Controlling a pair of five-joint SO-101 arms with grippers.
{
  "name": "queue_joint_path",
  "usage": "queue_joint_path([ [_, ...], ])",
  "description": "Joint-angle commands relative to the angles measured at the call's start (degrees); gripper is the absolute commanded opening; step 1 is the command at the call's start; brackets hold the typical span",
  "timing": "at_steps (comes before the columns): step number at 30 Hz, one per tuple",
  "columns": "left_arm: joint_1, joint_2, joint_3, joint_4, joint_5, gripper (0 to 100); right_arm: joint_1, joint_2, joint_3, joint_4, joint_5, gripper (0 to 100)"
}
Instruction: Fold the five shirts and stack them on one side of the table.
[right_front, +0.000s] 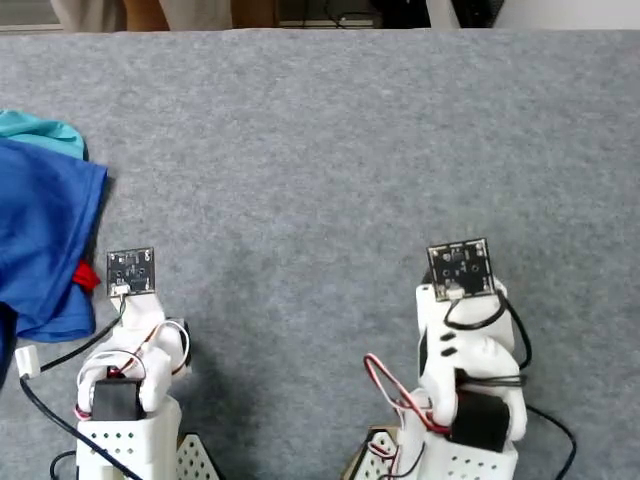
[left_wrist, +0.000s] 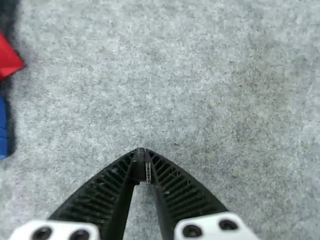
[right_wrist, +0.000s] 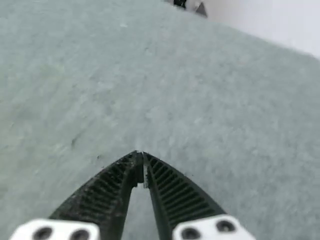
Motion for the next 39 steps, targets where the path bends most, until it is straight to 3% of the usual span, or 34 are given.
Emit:
queue_joint_path([
  [1, 0.53, -0.31, 0.70, 0.26, -0.44, 2, -1.63, -6.20, -7.52, 8.97, 0.26, 0.5],
  [9, 0.09, -0.31, 0.70, 0.26, -0.35, 2, -1.80, -5.14, -17.89, 14.07, 0.35, 0.5],
  [15, -0.62, -0.31, -4.92, 0.09, -0.70, 2, -1.63, 7.78, -29.58, 14.15, -0.18, 0.6],
  [21, -10.90, -0.31, -19.08, -5.36, -0.70, 2, -1.80, 26.68, -50.42, 21.54, -0.53, 0.6],
  [25, -18.64, -0.22, -23.91, -12.13, -0.79, 2, -1.80, 37.14, -62.73, 30.86, -5.89, 0.6],
  [31, -28.75, 1.71, -30.33, -13.89, -3.34, 2, -1.89, 44.53, -68.79, 35.60, -7.47, 0.6],
  [35, -35.52, 12.97, -40.26, -12.13, -5.19, 2, -1.89, 44.53, -67.30, 35.60, -7.30, 0.6],
  [39, -41.23, 32.31, -56.79, -7.82, -5.01, 2, -1.89, 44.53, -66.59, 35.60, -7.03, 0.6],
])
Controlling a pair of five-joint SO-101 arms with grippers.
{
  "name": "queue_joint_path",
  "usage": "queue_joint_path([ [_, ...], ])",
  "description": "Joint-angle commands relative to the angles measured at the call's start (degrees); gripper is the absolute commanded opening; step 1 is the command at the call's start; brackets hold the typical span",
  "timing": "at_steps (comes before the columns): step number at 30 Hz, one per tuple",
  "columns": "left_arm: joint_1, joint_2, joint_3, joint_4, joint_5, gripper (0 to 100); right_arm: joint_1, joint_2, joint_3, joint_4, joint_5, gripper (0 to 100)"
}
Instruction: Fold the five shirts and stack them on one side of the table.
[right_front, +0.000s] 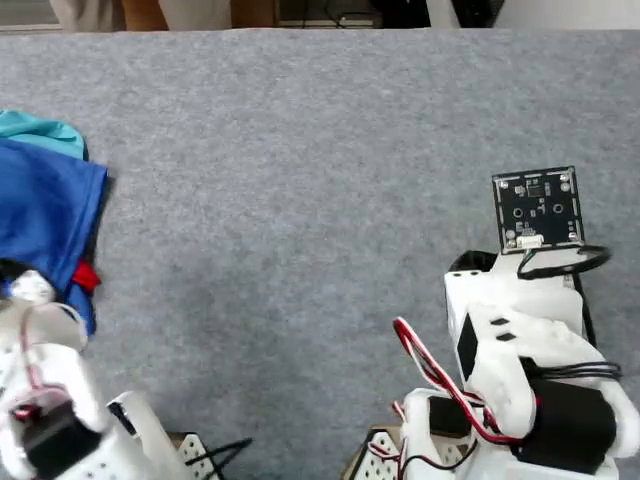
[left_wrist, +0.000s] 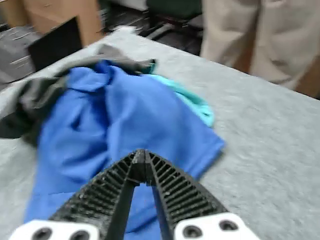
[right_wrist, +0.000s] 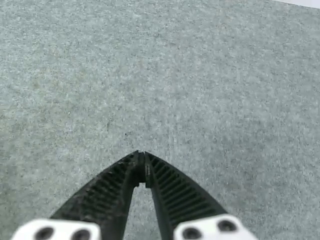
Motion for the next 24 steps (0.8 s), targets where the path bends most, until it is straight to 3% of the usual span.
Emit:
queue_joint_path([
  [1, -4.75, 18.95, -18.46, 4.84, -0.53, 2, -1.01, 1.45, -0.75, 1.05, -0.18, 0.6],
  [5, -7.03, 39.25, -36.13, 17.41, -2.11, 2, -1.01, 1.54, -0.75, 1.05, -0.18, 0.6],
  [10, -7.21, 62.37, -54.24, 28.66, -11.25, 2, -1.01, 1.54, -0.75, 1.05, -0.18, 0.6],
  [15, -9.05, 81.36, -67.43, 28.84, -9.49, 2, -1.01, 1.54, -0.48, 1.05, -0.18, 2.5],
  [24, -12.84, 108.70, -89.05, 28.31, -9.58, 2, -1.01, 1.45, 3.56, 1.14, -0.18, 19.1],
])
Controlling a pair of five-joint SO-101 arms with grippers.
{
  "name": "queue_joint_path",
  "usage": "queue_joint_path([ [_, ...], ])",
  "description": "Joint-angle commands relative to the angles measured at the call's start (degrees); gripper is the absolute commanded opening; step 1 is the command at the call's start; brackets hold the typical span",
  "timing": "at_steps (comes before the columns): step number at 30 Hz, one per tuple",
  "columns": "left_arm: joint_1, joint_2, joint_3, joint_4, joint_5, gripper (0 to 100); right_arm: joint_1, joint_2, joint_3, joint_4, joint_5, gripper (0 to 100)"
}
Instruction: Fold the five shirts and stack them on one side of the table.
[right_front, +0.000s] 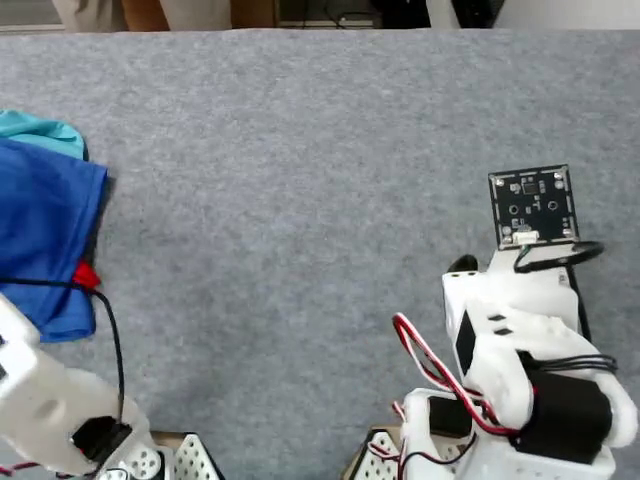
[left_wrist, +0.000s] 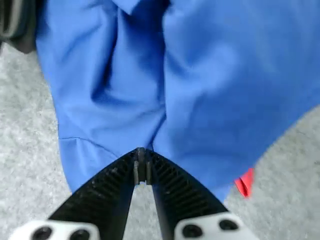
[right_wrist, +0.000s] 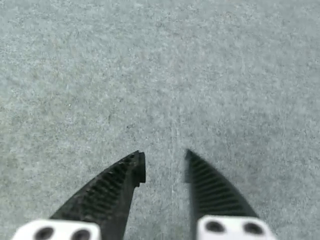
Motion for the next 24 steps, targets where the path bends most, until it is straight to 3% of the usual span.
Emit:
queue_joint_path([
  [1, -2.11, 7.34, -11.87, -0.26, 0.26, 3, -1.01, 1.45, 1.10, 0.97, -0.18, 19.3],
  [8, -4.84, 16.57, -21.89, 1.49, 2.73, 25, -1.01, 1.45, 1.80, 0.88, -0.53, 19.3],
  [12, -5.71, 18.95, -24.79, 1.41, 6.86, 31, -1.01, 1.45, 1.80, 0.88, -0.53, 19.3],
  [20, -5.36, 25.27, -25.32, 1.32, 7.03, 29, -1.01, 1.45, 1.80, 0.88, -0.53, 19.3],
  [24, -4.75, 27.65, -25.41, 1.58, 6.77, 14, -1.01, 1.36, 1.80, 0.88, -0.53, 19.3],
])
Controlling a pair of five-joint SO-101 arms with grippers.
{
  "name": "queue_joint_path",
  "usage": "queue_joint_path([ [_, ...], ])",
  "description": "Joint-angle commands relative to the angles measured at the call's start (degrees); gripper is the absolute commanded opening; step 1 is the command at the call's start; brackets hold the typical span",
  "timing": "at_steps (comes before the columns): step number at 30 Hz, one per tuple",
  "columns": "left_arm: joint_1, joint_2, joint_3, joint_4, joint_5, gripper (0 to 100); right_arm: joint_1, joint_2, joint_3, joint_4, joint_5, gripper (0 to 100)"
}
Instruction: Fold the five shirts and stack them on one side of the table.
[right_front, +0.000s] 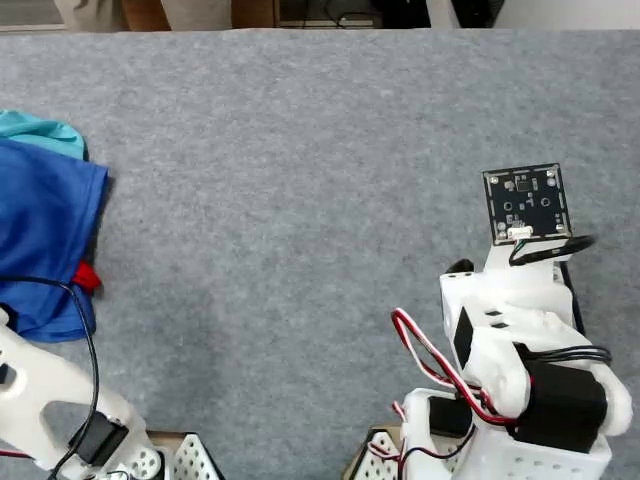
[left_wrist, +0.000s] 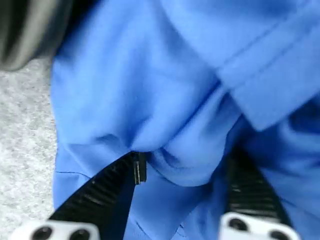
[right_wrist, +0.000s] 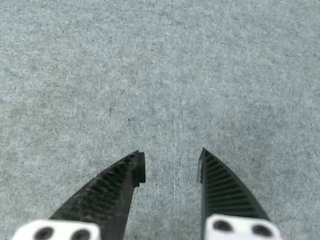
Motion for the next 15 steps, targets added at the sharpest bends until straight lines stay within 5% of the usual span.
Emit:
queue_joint_path([
  [1, 0.79, 0.13, -2.46, 0.70, 0.09, 9, -1.01, 1.27, 0.04, 0.88, -0.53, 19.3],
  [3, 1.14, 0.22, -2.46, 1.23, 0.26, 1, -1.01, 1.27, 0.04, 0.88, -0.53, 19.3],
  [15, 8.53, -16.48, -9.76, 9.85, 5.80, 2, -1.01, 1.27, 0.04, 0.88, -0.62, 19.3],
])
